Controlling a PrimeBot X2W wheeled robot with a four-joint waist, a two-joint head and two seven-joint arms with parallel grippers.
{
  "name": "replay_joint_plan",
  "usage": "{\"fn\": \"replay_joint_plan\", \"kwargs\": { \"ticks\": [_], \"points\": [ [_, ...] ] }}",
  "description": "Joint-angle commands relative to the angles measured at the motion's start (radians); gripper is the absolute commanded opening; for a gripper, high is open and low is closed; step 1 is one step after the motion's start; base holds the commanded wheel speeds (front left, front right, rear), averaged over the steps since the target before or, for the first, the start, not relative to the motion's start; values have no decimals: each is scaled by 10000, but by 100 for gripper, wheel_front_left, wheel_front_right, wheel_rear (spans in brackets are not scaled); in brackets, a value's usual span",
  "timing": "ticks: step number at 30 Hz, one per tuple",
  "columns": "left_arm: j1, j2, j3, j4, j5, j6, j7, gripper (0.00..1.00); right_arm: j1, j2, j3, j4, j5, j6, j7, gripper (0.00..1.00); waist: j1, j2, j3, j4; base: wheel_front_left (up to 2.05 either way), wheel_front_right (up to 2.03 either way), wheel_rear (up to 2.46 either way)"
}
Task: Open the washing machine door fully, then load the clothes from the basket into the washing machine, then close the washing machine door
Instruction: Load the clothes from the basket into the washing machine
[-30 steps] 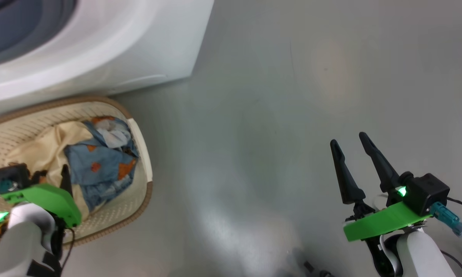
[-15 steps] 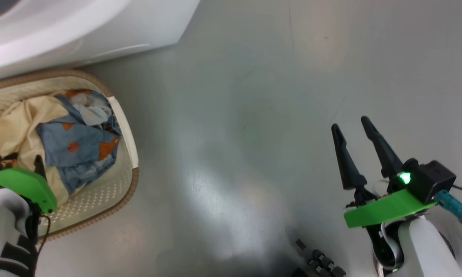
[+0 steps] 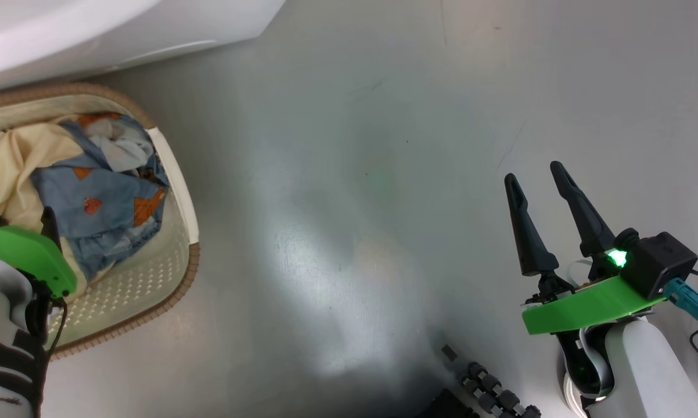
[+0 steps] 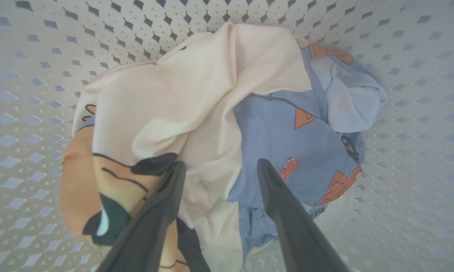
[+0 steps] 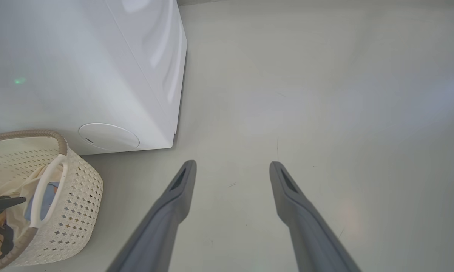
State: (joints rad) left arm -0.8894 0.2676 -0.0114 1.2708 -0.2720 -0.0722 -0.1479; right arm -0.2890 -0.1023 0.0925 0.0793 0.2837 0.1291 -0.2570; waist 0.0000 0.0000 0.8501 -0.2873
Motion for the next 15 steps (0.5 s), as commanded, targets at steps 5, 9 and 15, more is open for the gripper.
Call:
{"fn": "replay_joint_plan", "kwargs": {
  "ticks": [5,9,15],
  "points": [
    [49,528,43,54,-113,-89,25,100,207,-150,253,-219,42,16,-48,100,0,0,214,-70,0,0,0],
    [-103,552,-14,84,-140,-74,34,100,217,-188,221,-286,45,16,-48,100,0,0,397,-88,0,0,0],
    [-366,524,-133,117,-151,-14,84,100,252,-236,133,-387,38,16,-48,100,0,0,644,-57,0,0,0]
  ]
}}
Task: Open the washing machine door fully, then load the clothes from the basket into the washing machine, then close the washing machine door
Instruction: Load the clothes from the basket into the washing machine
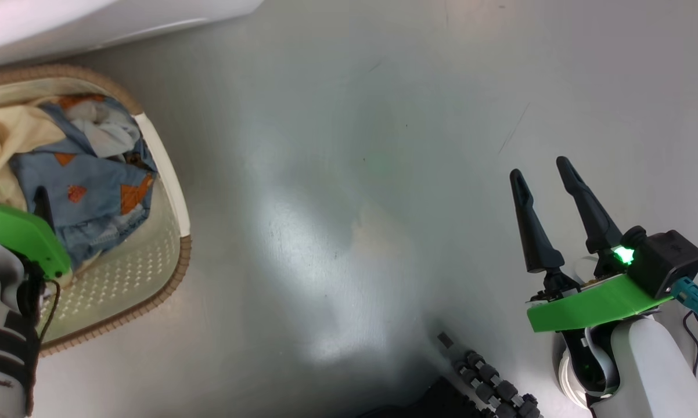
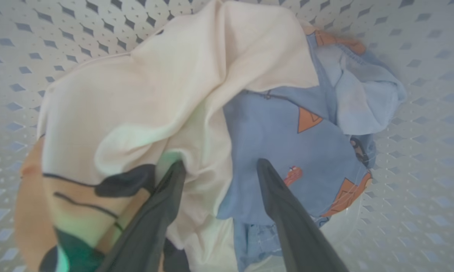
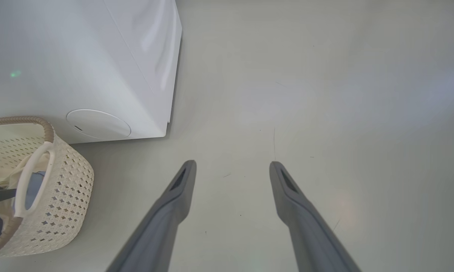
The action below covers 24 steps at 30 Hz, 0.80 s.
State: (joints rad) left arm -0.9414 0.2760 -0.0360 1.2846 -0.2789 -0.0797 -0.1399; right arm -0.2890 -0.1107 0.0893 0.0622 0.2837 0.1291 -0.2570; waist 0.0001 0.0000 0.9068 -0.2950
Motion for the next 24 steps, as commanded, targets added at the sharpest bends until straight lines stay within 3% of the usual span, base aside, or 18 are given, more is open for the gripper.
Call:
{"fn": "replay_joint_plan", "kwargs": {
  "ticks": [1,24],
  "points": [
    [116,435,101,-16,-93,67,19,100,258,-154,148,-239,38,16,-48,100,-1,0,109,29,0,0,0],
    [-653,289,-408,40,-78,288,106,100,396,-326,-172,-689,12,16,-48,100,-1,0,759,43,0,0,0]
  ]
}}
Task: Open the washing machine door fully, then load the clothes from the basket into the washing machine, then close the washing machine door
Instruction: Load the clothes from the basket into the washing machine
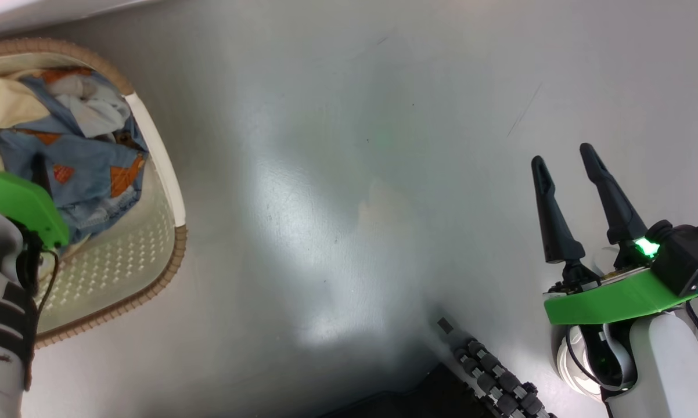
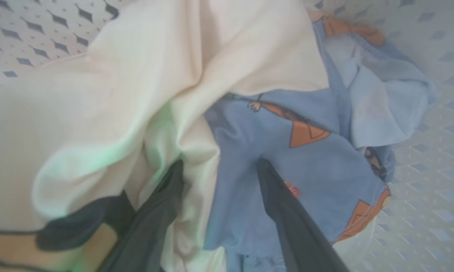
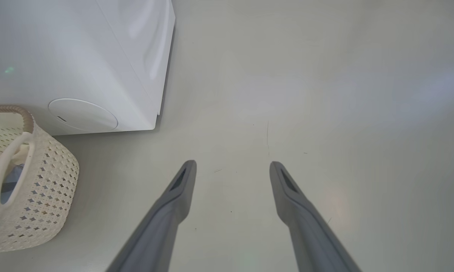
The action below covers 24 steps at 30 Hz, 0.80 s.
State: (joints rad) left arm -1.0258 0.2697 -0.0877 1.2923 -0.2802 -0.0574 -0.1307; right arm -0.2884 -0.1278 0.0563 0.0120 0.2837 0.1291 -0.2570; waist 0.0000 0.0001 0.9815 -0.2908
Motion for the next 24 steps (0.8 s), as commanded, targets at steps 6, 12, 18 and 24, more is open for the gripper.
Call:
{"fn": "replay_joint_plan", "kwargs": {
  "ticks": [6,12,18,24],
  "points": [
    [48,336,-2,-30,-84,78,15,100,418,-158,113,-260,12,16,-48,100,0,-1,126,-14,0,0,0],
    [-14,312,-127,-25,-90,106,44,100,465,-156,61,-300,24,16,-48,100,0,-1,204,-23,0,0,0],
    [-68,237,-281,-21,-65,206,84,100,598,-203,-73,-402,29,16,-48,100,0,-1,241,18,0,0,0],
    [-131,140,-401,-19,-76,315,129,20,698,-233,-188,-491,17,16,-48,100,0,-1,288,64,0,0,0]
  ]
}}
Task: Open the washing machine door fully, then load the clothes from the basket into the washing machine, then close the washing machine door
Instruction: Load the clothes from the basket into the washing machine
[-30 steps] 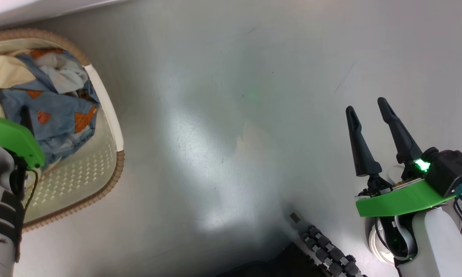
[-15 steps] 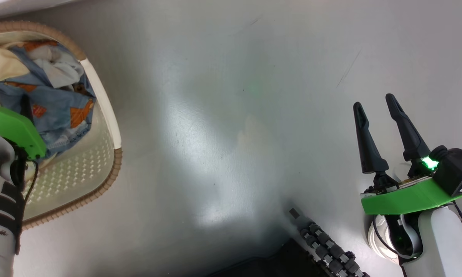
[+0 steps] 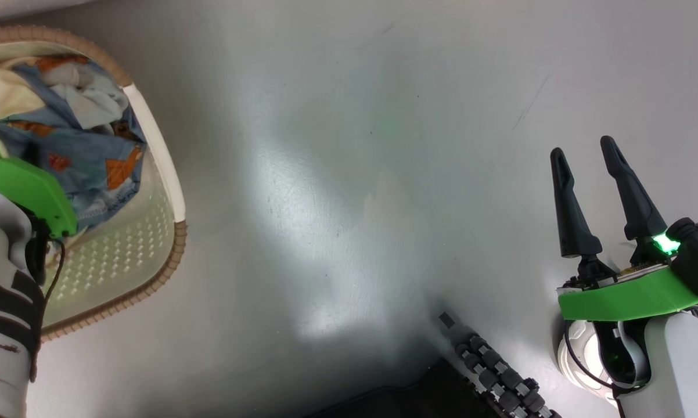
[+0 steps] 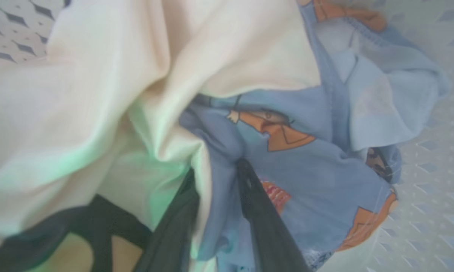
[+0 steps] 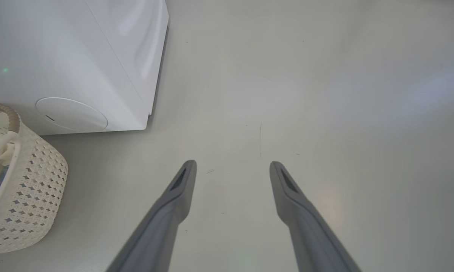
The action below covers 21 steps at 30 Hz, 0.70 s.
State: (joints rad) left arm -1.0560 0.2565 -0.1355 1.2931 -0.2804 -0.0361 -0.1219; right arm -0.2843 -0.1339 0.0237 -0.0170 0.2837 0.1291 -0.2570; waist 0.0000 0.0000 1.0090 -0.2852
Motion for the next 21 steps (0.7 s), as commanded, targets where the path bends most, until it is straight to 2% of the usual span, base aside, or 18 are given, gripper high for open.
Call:
{"fn": "replay_joint_plan", "kwargs": {
  "ticks": [1,2,3,12,21],
  "points": [
    [171,272,77,-26,-75,102,40,20,656,-172,138,-201,17,16,-48,100,0,0,13,8,0,0,0],
    [158,275,67,-26,-86,101,40,4,654,-172,131,-204,18,16,-48,100,0,0,23,10,0,0,0],
    [146,278,60,-26,-101,97,32,0,643,-173,125,-205,21,16,-48,100,0,0,32,13,0,0,0],
    [144,260,218,-24,-437,103,-387,0,374,-85,193,-148,51,16,-48,100,0,0,19,87,0,0,0],
    [933,-35,467,-76,-864,-82,-1225,0,209,-63,205,-24,69,16,-48,100,0,0,-764,582,0,0,0]
  ]
}}
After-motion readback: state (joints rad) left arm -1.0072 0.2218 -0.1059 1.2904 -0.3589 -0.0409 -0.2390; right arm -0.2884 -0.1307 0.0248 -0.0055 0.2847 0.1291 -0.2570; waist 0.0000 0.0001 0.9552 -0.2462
